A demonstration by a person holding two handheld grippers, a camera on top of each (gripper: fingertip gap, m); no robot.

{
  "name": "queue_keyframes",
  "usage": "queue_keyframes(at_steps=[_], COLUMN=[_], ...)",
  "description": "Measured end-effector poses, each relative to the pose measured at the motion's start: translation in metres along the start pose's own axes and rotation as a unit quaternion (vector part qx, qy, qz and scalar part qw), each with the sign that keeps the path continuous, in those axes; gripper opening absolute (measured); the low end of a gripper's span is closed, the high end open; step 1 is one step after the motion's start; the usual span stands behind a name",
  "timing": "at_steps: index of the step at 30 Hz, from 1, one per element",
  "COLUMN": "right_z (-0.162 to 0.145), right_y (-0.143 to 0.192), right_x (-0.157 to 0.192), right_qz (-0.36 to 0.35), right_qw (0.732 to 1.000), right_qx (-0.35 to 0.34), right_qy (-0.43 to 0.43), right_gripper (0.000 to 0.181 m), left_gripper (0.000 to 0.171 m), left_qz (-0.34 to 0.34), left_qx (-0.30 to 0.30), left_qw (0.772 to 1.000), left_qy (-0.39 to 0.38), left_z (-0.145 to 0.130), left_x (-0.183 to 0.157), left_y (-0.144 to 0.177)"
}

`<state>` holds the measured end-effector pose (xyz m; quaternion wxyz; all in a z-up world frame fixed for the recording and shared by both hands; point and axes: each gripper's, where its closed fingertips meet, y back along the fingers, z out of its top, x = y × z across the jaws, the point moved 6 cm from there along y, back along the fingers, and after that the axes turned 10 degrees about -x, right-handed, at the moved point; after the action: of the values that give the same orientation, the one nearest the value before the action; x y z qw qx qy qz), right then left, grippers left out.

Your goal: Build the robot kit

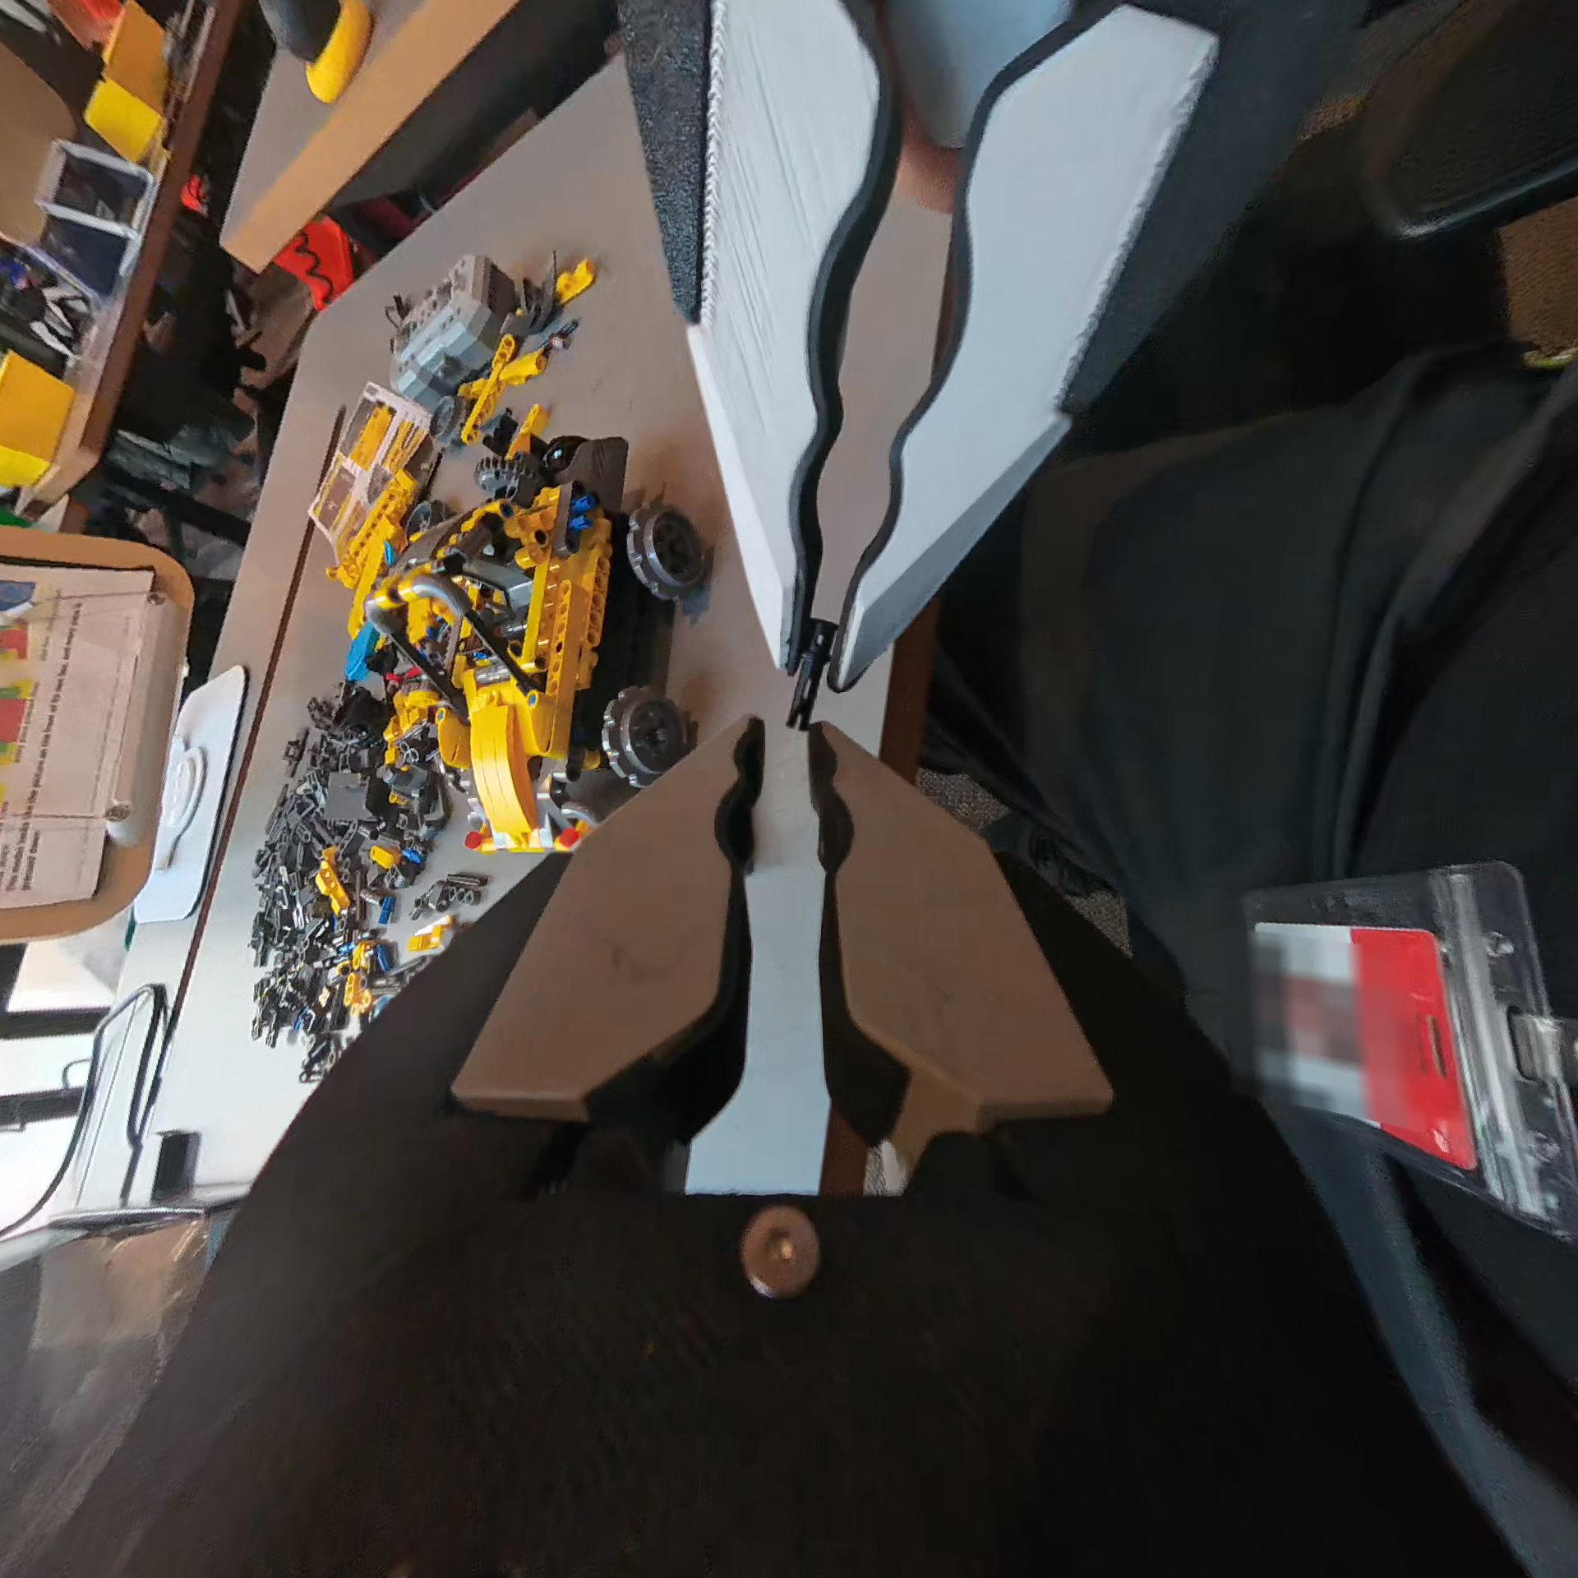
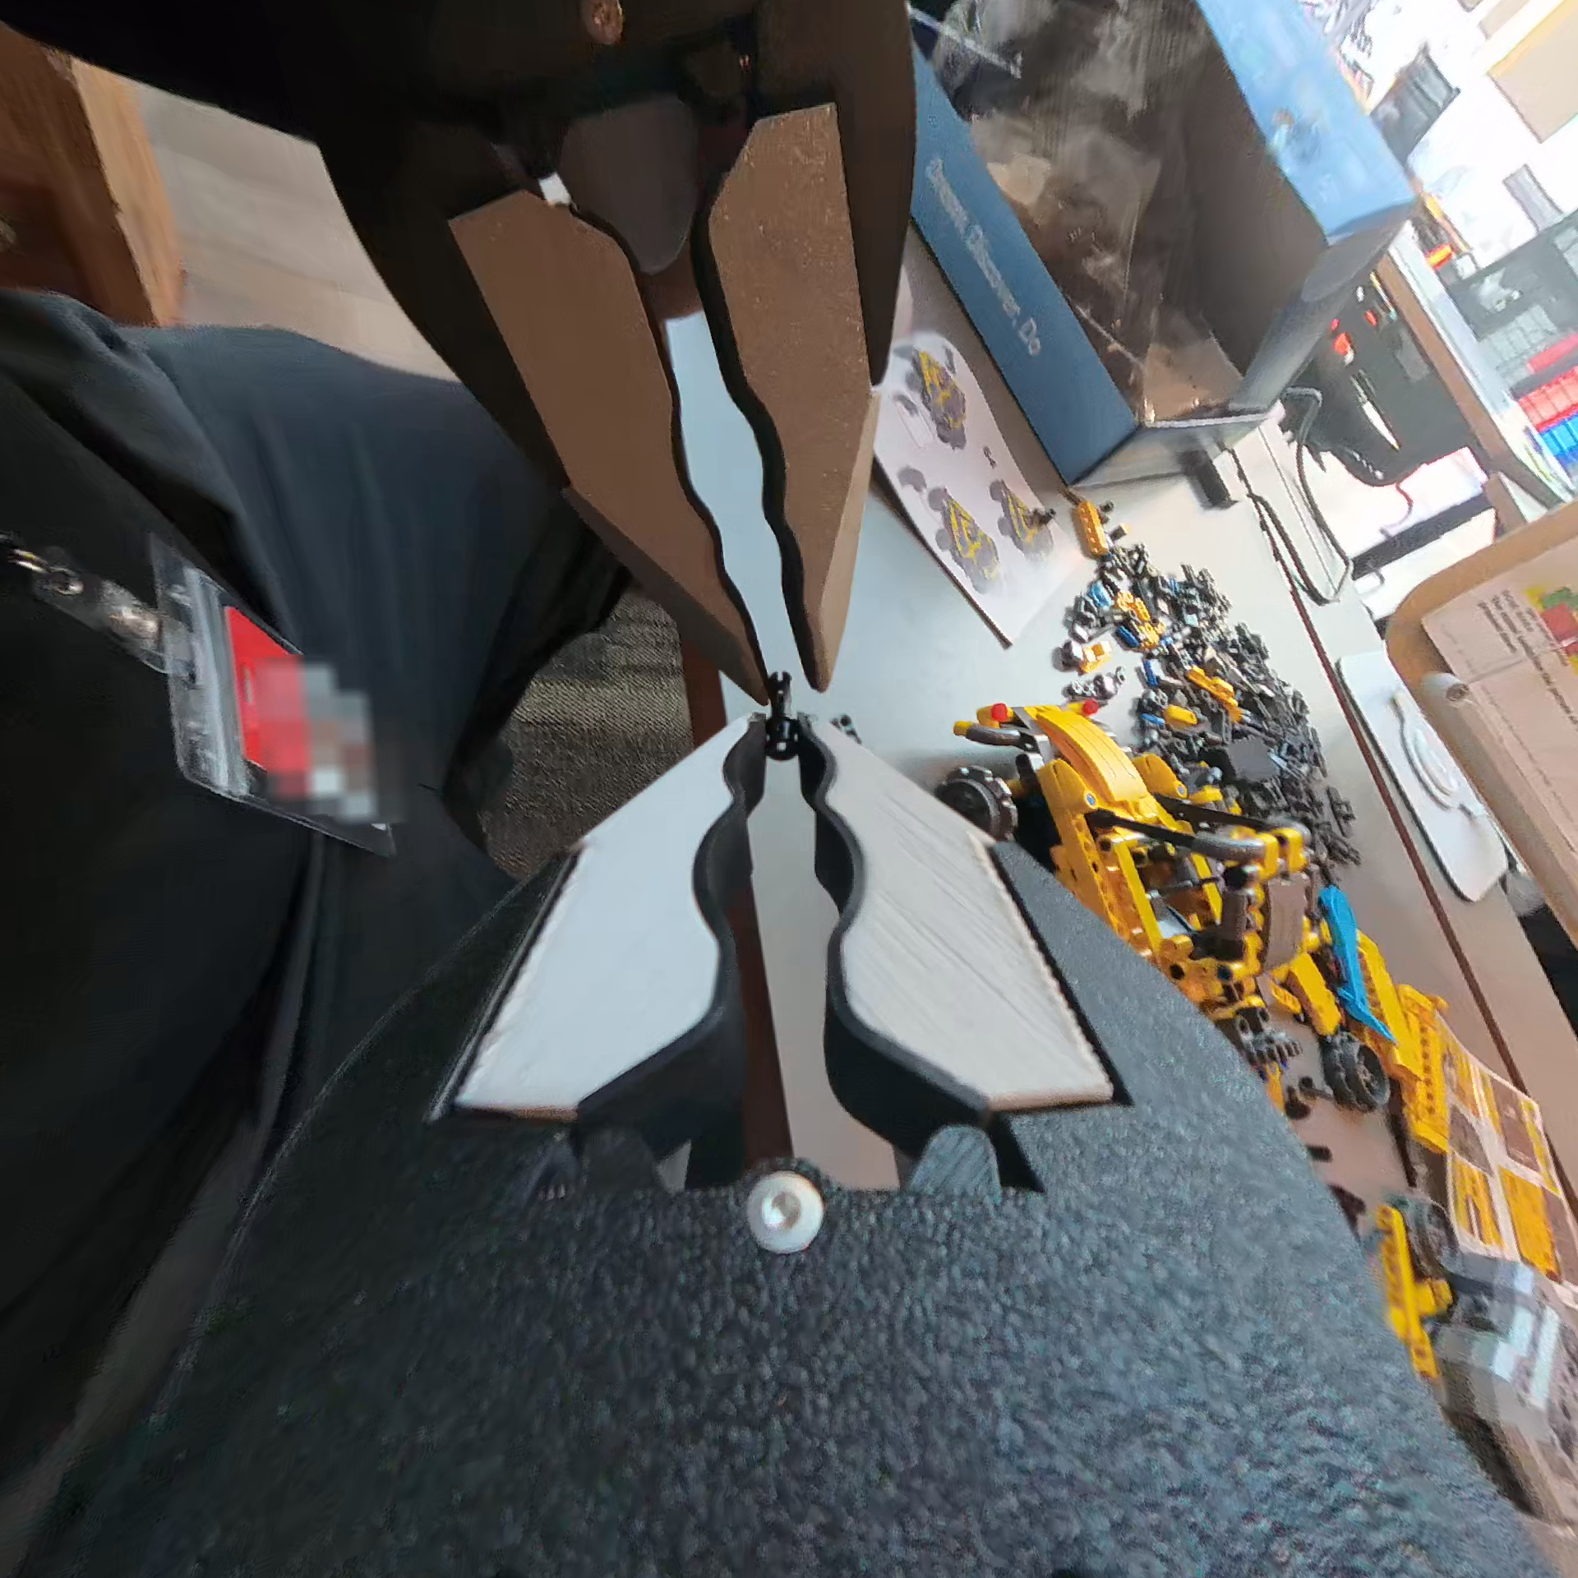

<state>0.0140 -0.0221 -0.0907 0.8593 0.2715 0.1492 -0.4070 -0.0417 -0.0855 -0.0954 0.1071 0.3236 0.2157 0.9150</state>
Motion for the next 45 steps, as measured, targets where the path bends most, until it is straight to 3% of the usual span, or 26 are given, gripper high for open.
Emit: queue_keyframes(at_steps=[5,16,45], right_z=[0.015,0.025,0.025], right_y=[0.015,0.020,0.025], right_x=[0.010,0.012,0.019], right_qz=[0.024,0.043,0.058], right_qw=[0.999,0.998,0.995], right_qx=[-0.045,-0.053,-0.080], right_qy=[-0.003,0.014,0.005], right_gripper=[0.006,0.007,0.006], left_gripper=[0.010,0.003,0.001], left_qz=[-0.020,-0.012,-0.024], left_qx=[-0.037,-0.091,-0.114], left_qw=[0.999,0.996,0.993], left_qy=[0.003,-0.018,-0.021], left_z=[0.008,0.027,0.032], left_x=[-0.017,-0.022,-0.029], left_y=[0.015,0.035,0.039])
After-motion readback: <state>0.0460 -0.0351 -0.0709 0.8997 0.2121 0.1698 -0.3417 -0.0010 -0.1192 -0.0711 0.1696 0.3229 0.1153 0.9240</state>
